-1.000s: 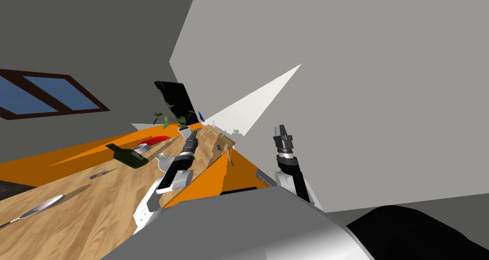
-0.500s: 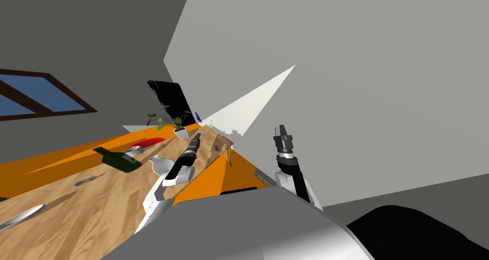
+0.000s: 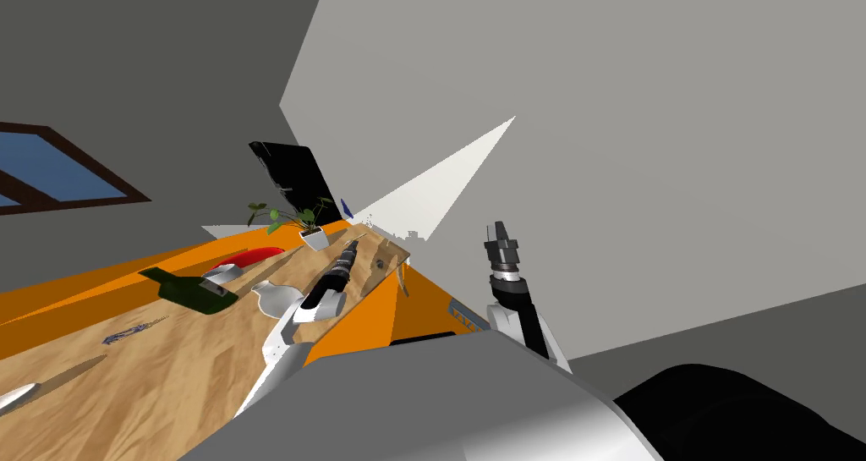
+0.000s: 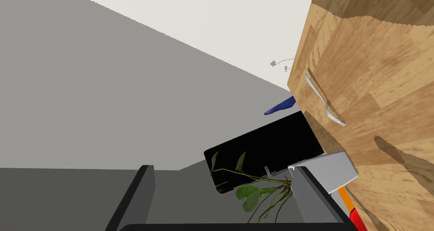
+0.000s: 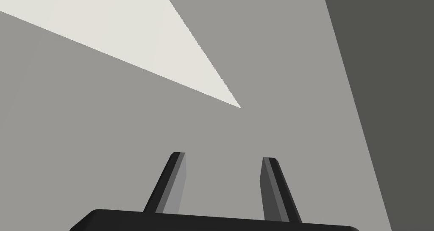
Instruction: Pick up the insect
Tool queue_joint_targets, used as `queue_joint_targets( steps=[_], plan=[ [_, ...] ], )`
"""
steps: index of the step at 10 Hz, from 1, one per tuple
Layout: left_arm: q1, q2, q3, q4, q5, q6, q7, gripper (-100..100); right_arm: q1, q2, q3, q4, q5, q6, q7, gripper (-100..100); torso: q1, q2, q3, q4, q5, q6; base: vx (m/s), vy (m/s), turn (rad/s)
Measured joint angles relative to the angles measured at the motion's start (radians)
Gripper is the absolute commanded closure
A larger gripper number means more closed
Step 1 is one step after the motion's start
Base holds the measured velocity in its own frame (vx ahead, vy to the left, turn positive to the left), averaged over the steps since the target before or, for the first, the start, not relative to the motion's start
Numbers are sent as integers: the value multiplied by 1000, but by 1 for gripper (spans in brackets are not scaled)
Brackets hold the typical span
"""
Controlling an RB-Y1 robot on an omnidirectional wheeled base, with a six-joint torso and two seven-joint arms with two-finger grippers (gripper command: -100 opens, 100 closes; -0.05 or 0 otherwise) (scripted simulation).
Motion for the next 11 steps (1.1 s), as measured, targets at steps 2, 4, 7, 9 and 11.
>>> queue_joint_targets(
  steps=[2, 4, 7, 9, 11],
  plan=[
    [-26, 14, -2, 60, -1, 29, -10, -100, 0, 0, 0, 0, 0, 0, 0, 0, 0, 0, 0, 0, 0, 0, 23, -27, -93],
    [-53, 38, -6, 119, 3, 73, -22, -100, 0, 0, 0, 0, 0, 0, 0, 0, 0, -1, -1, 0, 0, 0, 25, -27, -58],
    [-95, 57, -13, 199, -2, 142, -38, -100, 0, 0, 0, 0, 0, 0, 0, 0, 0, -1, -1, 0, 0, 0, 24, -22, -47],
    [-117, 70, -18, 248, -3, 177, -46, -100, 0, 0, 0, 0, 0, 0, 0, 0, 0, -1, -1, 0, 0, 0, 31, -19, -62],
    [-134, 85, -24, 292, -2, 210, -53, -100, 0, 0, 0, 0, 0, 0, 0, 0, 0, -1, -1, 0, 0, 0, 32, -23, -47]
  ],
)
